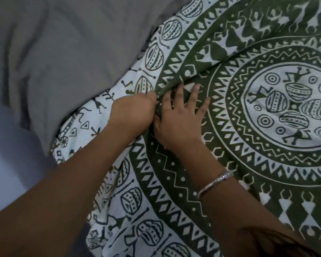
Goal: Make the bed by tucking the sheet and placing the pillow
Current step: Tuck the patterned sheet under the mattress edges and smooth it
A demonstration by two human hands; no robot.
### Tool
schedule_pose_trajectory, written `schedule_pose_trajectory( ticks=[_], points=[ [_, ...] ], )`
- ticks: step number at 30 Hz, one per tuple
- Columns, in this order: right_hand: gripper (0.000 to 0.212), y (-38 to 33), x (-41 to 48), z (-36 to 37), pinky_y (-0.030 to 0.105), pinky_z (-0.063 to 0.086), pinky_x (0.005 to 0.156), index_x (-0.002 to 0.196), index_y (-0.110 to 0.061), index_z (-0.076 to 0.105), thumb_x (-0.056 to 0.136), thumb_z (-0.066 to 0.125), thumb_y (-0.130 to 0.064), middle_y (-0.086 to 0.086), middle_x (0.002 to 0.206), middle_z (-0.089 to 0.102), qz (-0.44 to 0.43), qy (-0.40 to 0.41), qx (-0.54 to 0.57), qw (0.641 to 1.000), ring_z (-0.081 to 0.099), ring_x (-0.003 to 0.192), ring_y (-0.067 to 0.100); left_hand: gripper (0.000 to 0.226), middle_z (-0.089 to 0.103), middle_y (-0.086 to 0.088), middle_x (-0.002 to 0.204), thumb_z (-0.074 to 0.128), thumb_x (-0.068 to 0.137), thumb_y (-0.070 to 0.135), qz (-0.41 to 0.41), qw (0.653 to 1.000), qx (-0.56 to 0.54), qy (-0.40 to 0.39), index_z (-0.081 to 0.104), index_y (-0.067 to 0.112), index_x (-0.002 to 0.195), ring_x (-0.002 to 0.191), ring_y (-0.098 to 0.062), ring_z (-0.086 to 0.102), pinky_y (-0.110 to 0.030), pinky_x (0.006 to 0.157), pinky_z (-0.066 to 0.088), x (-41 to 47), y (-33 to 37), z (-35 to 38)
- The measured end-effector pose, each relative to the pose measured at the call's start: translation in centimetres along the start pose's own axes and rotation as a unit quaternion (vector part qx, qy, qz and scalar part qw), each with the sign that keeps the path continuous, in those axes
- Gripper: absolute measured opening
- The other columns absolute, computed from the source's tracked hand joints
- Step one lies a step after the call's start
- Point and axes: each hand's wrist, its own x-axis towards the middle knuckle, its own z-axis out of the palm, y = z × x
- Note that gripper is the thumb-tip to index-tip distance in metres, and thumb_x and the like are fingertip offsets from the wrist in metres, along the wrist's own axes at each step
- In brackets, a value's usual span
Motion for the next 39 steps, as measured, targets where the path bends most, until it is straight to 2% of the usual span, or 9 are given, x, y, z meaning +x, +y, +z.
schedule_pose_trajectory(
  ticks=[6, 11, 14, 19, 21, 26, 33, 36, 39],
  points=[
    [0.071, -2.5, -0.9, 0.6, 0.068, -0.012, 0.104, 0.150, -0.029, -0.002, 0.092, 0.027, -0.057, 0.011, 0.159, -0.007, -0.042, -0.002, 0.009, 0.999, -0.014, 0.141, 0.044, 0.026, 0.061, -0.022, 0.090, 0.038, 0.098, 0.022, -0.042, 0.979, -0.123, 0.158, 0.051, 0.001, 0.104, 0.075, -0.039, 0.057, -0.038, 0.055, 0.032, -0.6, -2.0, -1.7],
    [0.065, -5.0, -1.8, 0.9, 0.069, -0.010, 0.105, 0.149, -0.034, -0.004, 0.094, 0.028, -0.048, 0.016, 0.158, -0.006, -0.054, -0.017, 0.019, 0.998, -0.012, 0.141, 0.044, 0.043, 0.062, -0.022, 0.102, 0.039, 0.096, 0.043, -0.150, 0.987, -0.043, 0.046, 0.044, 0.004, 0.115, 0.089, -0.040, 0.061, -0.040, 0.062, 0.039, -4.1, -4.5, -0.4],
    [0.057, -6.1, -2.3, 1.0, 0.068, -0.010, 0.105, 0.148, -0.040, 0.002, 0.095, 0.024, -0.044, 0.023, 0.156, -0.008, -0.060, -0.030, 0.015, 0.998, -0.011, 0.141, 0.045, 0.023, 0.062, -0.015, 0.094, 0.038, 0.097, 0.029, -0.105, 0.994, -0.003, -0.004, 0.041, 0.010, 0.111, 0.078, -0.036, 0.061, -0.034, 0.054, 0.032, -6.2, -5.0, 0.9],
    [0.061, -8.5, -3.8, 1.2, 0.061, -0.007, 0.110, 0.150, -0.030, 0.011, 0.095, 0.025, -0.051, 0.027, 0.155, 0.000, -0.068, -0.047, 0.041, 0.996, -0.007, 0.140, 0.048, 0.024, 0.062, -0.025, 0.093, 0.039, 0.096, 0.021, -0.126, 0.991, 0.006, 0.039, 0.046, 0.001, 0.106, 0.079, -0.041, 0.061, -0.037, 0.058, 0.030, -5.6, -8.3, 0.7],
    [0.062, -8.9, -4.3, 1.1, 0.059, -0.006, 0.111, 0.150, -0.026, 0.013, 0.095, 0.027, -0.050, 0.025, 0.155, 0.008, -0.059, -0.040, 0.065, 0.995, -0.004, 0.142, 0.045, 0.034, 0.062, -0.027, 0.090, 0.041, 0.093, 0.034, -0.157, 0.987, -0.024, 0.041, 0.051, 0.003, 0.101, 0.078, -0.040, 0.059, -0.035, 0.060, 0.032, -5.7, -9.8, -0.1],
    [0.062, -9.5, -5.7, 0.8, 0.057, -0.007, 0.112, 0.150, -0.021, 0.017, 0.092, 0.035, -0.033, 0.018, 0.156, 0.014, -0.056, -0.036, 0.092, 0.994, -0.003, 0.145, 0.036, 0.054, 0.060, -0.012, 0.098, 0.030, 0.076, 0.064, -0.055, 0.997, -0.025, -0.041, 0.049, 0.016, 0.089, 0.088, -0.032, 0.058, -0.035, 0.063, 0.036, -10.7, -8.0, 0.0],
    [0.052, -11.2, -7.2, 0.9, 0.056, -0.010, 0.111, 0.141, -0.018, 0.034, 0.090, 0.036, -0.026, 0.016, 0.157, 0.014, -0.069, -0.063, 0.059, 0.994, -0.004, 0.145, 0.035, 0.023, 0.054, -0.010, 0.108, 0.041, 0.094, 0.026, -0.051, 0.998, -0.011, -0.035, 0.050, 0.011, 0.108, 0.092, -0.029, 0.056, -0.032, 0.054, 0.026, -12.7, -6.4, 1.2],
    [0.061, -11.7, -8.7, 1.0, 0.052, -0.010, 0.113, 0.146, -0.016, 0.028, 0.088, 0.040, -0.029, 0.018, 0.156, 0.017, -0.124, -0.032, 0.052, 0.990, 0.001, 0.145, 0.036, 0.019, 0.056, -0.018, 0.107, 0.044, 0.093, 0.016, -0.145, 0.989, 0.001, 0.023, 0.051, 0.003, 0.106, 0.088, -0.037, 0.059, -0.033, 0.054, 0.028, -12.7, -9.8, 0.5],
    [0.063, -12.4, -10.6, 1.6, 0.052, -0.011, 0.112, 0.148, -0.013, 0.025, 0.089, 0.040, -0.029, 0.020, 0.156, 0.014, -0.170, -0.051, 0.043, 0.983, -0.001, 0.144, 0.040, 0.033, 0.058, -0.025, 0.099, 0.042, 0.097, 0.028, -0.161, 0.983, 0.011, 0.085, 0.051, -0.003, 0.104, 0.078, -0.041, 0.058, -0.034, 0.051, 0.028, -14.6, -12.5, 0.2]
  ],
)
